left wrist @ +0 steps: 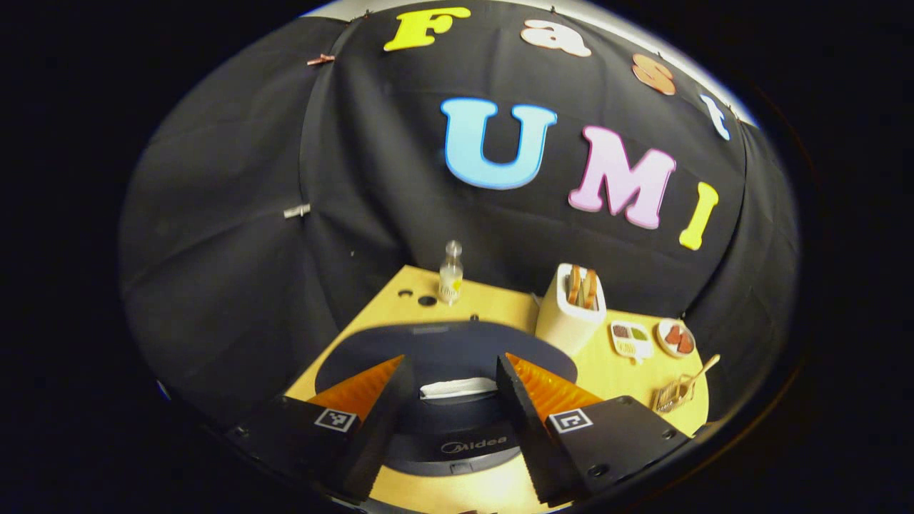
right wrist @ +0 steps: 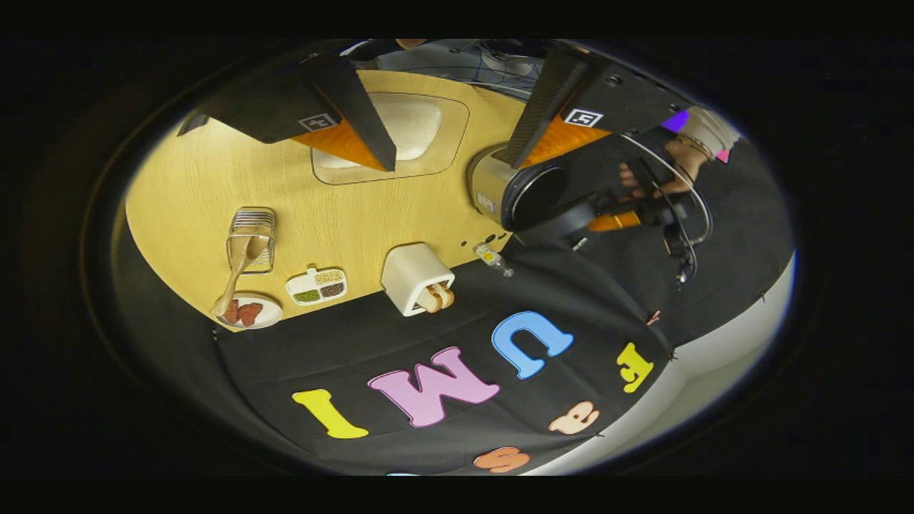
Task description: Close the left gripper, press the button to open the rice cooker; take a wooden spoon from the chopstick holder with the right hand, scoop a spoonful of rice and pour it into the rice cooker, then put the wooden spoon back into the chopstick holder.
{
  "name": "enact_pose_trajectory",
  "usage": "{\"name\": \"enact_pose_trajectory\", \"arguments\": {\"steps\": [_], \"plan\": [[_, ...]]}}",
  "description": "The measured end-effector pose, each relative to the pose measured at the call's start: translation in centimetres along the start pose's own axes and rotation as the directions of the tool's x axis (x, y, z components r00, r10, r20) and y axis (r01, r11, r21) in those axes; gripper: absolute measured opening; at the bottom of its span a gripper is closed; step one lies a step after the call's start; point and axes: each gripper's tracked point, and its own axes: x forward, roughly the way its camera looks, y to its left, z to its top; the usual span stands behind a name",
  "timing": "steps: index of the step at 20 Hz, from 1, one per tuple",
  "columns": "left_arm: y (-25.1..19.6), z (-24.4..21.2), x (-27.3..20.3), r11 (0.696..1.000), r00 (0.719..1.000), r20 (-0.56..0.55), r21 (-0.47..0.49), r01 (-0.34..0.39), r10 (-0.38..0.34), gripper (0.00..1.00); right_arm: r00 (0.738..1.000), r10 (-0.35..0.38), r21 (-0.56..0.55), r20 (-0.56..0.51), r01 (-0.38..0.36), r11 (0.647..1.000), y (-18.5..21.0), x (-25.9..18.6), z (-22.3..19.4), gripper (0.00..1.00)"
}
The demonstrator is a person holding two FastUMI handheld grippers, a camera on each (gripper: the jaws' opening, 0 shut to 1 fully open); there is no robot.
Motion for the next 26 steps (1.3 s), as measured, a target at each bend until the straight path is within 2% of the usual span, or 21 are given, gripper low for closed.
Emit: {"name": "enact_pose_trajectory", "arguments": {"steps": [4,7,11,13,16,19,20,21,22,23,26], "plan": [[0.0,-6.7,1.2,1.000,0.997,-0.071,-0.006,-0.022,0.022,0.83,1.000,-0.011,0.000,-0.004,0.011,1.000,-0.5,-0.4,-0.4,0.98],[0.0,-7.1,1.7,0.995,0.999,-0.018,0.089,-0.048,0.050,0.82,1.000,-0.023,0.006,-0.008,0.023,1.000,-0.9,-0.5,-0.9,0.98],[-0.1,-7.4,1.7,0.998,0.999,-0.016,0.034,-0.050,0.051,0.83,0.999,-0.031,0.024,-0.016,0.031,0.999,-1.1,-0.4,-1.3,0.98],[-0.2,-7.6,1.7,0.997,0.998,0.022,0.048,-0.052,0.051,0.83,0.999,-0.033,0.025,-0.020,0.034,0.999,-1.0,-0.4,-1.5,0.98],[-0.2,-7.7,1.8,0.996,0.997,0.075,0.083,-0.028,0.022,0.84,0.999,-0.039,0.031,-0.023,0.040,0.999,-1.1,-0.4,-1.6,0.98],[-0.2,-6.9,1.7,0.995,0.997,0.077,0.100,0.002,-0.009,0.83,0.999,-0.036,0.039,-0.012,0.036,0.999,-0.9,-0.6,-1.0,0.98],[-0.3,-6.8,1.6,0.997,0.998,0.063,0.078,0.016,-0.021,0.83,0.999,-0.037,0.037,-0.004,0.037,0.999,-1.0,-0.7,-0.6,0.98],[-0.6,-6.3,1.2,0.999,0.997,0.075,0.050,0.018,-0.022,0.78,0.999,-0.040,0.037,0.002,0.040,0.999,-1.3,-0.8,-0.4,0.98],[-0.9,-5.8,0.7,0.999,0.996,0.085,0.029,0.027,-0.029,0.82,0.999,-0.045,0.040,0.007,0.044,0.998,-1.5,-1.0,-0.4,0.98],[-1.4,-5.3,0.2,0.999,0.994,0.104,0.023,0.035,-0.038,0.80,0.999,-0.049,0.047,0.012,0.048,0.998,-1.8,-1.1,-0.2,0.98],[-4.1,-4.2,-2.8,0.992,0.982,0.171,0.109,0.059,-0.077,0.80,0.998,-0.059,0.064,0.033,0.057,0.996,-2.5,-1.6,0.7,0.98]]}}
